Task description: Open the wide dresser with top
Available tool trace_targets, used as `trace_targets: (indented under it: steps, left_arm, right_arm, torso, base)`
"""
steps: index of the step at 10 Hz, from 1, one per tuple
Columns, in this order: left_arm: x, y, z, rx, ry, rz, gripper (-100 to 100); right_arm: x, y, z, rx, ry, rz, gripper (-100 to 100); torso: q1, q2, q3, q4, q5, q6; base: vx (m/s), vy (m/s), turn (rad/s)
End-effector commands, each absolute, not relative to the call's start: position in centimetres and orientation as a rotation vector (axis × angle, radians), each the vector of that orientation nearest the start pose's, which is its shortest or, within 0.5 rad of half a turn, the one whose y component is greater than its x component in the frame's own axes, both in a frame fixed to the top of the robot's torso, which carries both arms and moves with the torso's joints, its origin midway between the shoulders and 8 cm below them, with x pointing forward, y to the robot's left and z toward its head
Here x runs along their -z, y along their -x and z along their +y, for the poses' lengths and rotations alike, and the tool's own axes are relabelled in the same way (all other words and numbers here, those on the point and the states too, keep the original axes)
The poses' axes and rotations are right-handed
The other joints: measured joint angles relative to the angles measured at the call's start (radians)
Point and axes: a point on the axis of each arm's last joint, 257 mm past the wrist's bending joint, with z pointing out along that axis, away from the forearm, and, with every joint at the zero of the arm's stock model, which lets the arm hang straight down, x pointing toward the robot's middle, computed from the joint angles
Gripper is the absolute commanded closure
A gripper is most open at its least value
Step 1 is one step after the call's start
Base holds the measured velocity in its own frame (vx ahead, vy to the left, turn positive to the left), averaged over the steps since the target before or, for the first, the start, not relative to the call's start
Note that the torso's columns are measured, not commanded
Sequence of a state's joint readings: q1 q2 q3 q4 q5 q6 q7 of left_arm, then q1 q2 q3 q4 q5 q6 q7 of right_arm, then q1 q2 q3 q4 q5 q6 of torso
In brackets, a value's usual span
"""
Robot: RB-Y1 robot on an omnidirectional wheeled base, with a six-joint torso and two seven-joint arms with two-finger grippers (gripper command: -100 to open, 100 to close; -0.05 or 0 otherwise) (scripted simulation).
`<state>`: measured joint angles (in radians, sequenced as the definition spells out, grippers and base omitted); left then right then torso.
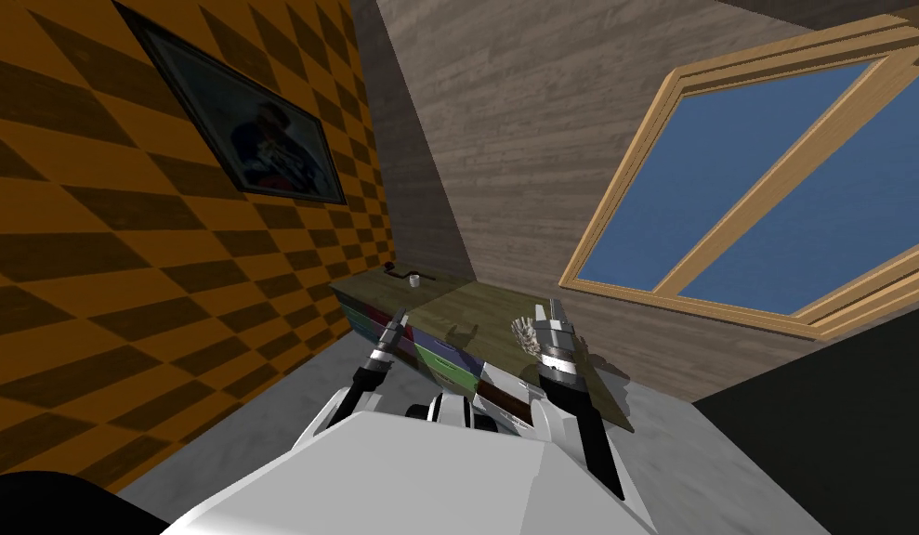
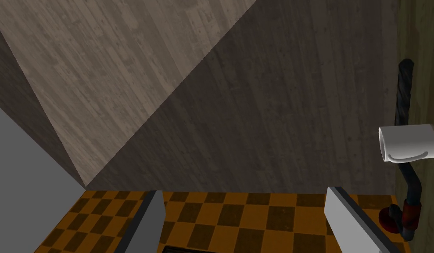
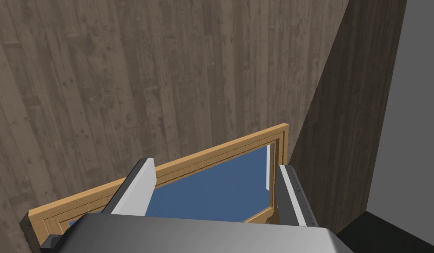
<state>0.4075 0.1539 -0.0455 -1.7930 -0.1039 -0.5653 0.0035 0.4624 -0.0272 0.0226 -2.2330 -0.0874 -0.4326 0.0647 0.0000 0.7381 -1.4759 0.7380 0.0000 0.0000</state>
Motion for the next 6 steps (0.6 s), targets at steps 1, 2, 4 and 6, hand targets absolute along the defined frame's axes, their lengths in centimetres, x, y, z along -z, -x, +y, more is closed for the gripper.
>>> trace_targets:
  steps: [1,2,4,6]
  left_arm:
    - [18.2,-40.8,25.7,1.199,0.737,1.078,-100]
    - [19.0,-40.9,25.6,1.197,0.734,1.087,-100]
    - [20.7,-41.0,25.8,1.188,0.746,1.110,-100]
    - [22.0,-41.1,25.8,1.182,0.750,1.126,-100]
  right_arm:
    - [-0.2,-36.7,-27.8,-1.316,-0.736,0.659,0]
    - [-0.2,-36.7,-27.8,-1.316,-0.736,0.659,0]
    - [-0.2,-36.7,-27.8,-1.316,-0.736,0.659,0]
    - [-0.2,-36.7,-27.8,-1.316,-0.736,0.659,0]
  torso:
    - [0.000,0.000,0.000,0.000,0.000,0.000]
    - [0.000,0.000,0.000,0.000,0.000,0.000]
    - [0.000,0.000,0.000,0.000,0.000,0.000]
    - [0.000,0.000,0.000,0.000,0.000,0.000]
  base:
    - [0.007,-0.006,-0.028]
    - [0.010,-0.009,-0.042]
    - [0.010,-0.009,-0.022]
    - [0.010,-0.009,-0.022]
